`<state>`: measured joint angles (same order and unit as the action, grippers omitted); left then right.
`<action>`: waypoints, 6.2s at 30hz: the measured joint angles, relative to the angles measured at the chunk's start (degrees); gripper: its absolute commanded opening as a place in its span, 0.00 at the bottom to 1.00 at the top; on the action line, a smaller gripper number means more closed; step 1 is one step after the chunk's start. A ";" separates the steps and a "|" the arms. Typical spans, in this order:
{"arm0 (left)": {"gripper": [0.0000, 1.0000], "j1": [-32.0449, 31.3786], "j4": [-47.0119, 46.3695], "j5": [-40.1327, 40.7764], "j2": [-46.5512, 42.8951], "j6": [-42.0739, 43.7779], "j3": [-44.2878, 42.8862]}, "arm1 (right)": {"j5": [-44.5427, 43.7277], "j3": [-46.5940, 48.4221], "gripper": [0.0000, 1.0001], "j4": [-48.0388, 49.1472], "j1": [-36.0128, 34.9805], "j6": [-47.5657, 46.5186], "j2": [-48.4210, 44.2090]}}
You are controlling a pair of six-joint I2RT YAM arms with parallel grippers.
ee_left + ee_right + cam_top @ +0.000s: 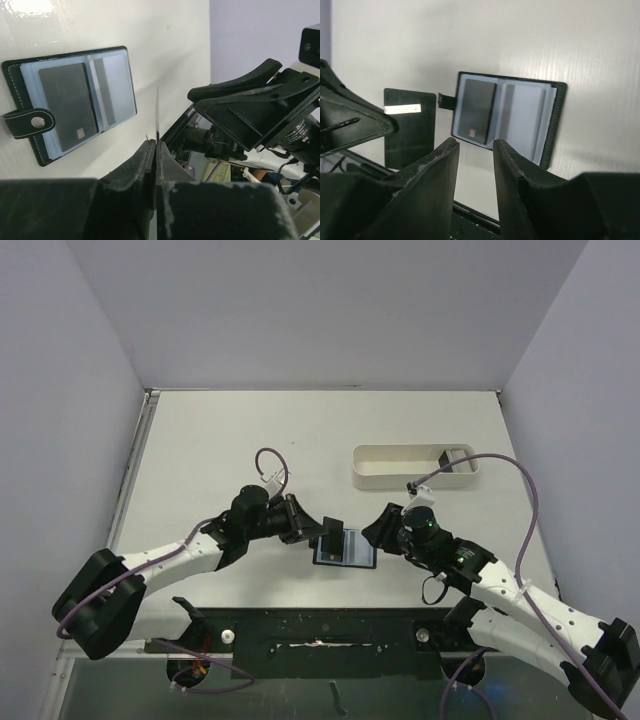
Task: Put the credit cards into the card holder
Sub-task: Insert the credit card into the card holder.
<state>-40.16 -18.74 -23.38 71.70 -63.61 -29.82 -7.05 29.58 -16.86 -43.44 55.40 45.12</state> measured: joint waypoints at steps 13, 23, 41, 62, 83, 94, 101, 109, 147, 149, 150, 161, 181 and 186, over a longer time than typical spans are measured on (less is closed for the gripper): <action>0.00 -0.72 -4.04 -0.04 12.81 3.04 -0.55 | -8.24 0.00 0.31 -2.03 -0.92 -2.89 12.61; 0.00 -0.66 -8.52 -1.40 19.52 2.89 -0.76 | -8.35 -0.48 0.28 3.76 -0.92 -4.55 19.10; 0.00 -0.61 -13.40 -2.03 25.00 2.82 -1.40 | -8.17 -4.20 0.18 7.69 -0.92 -4.85 23.15; 0.00 -0.46 -14.67 -2.14 26.34 2.84 -1.75 | -8.20 -4.59 0.15 8.72 -0.92 -4.79 23.45; 0.00 -0.33 -11.08 -2.01 24.24 4.96 -4.57 | -8.20 -4.63 0.15 8.76 -0.92 -4.59 23.43; 0.00 -0.17 -12.15 -2.21 27.06 4.96 -4.44 | -8.20 -4.66 0.15 8.66 -0.92 -4.61 23.21; 0.00 -0.17 -13.55 -2.49 28.20 5.07 -4.44 | -8.22 -4.74 0.15 8.24 -0.92 -4.61 22.64; 0.00 -0.15 -16.24 -3.21 30.56 4.66 -4.46 | -8.24 -4.74 0.15 8.22 -0.92 -4.61 22.62; 0.33 -4.39 -10.60 6.49 28.81 4.52 -7.65 | -9.03 -8.52 0.15 6.49 -1.29 0.68 16.15; 0.32 -4.92 -9.16 7.48 28.74 5.01 -8.50 | -9.03 -8.72 0.14 6.56 -1.29 0.76 16.15; 0.32 -5.20 -8.48 8.04 28.74 5.42 -8.85 | -9.03 -8.79 0.14 6.56 -1.29 0.79 16.15; 0.27 -6.88 -6.88 10.12 28.83 5.81 -9.90 | -8.98 -9.79 0.13 8.26 -1.29 1.07 16.15; 0.26 -11.21 -7.28 12.68 31.63 3.28 -12.44 | -8.87 -11.82 0.13 13.57 -1.66 2.36 16.59; 0.36 -11.19 -6.54 13.14 31.23 2.99 -12.44 | -8.92 -11.82 0.18 13.29 -1.66 2.54 16.13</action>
<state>-51.35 -25.28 -10.24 102.94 -60.62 -42.26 -15.97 17.76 -3.57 -45.10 57.93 61.25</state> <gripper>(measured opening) 0.302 0.144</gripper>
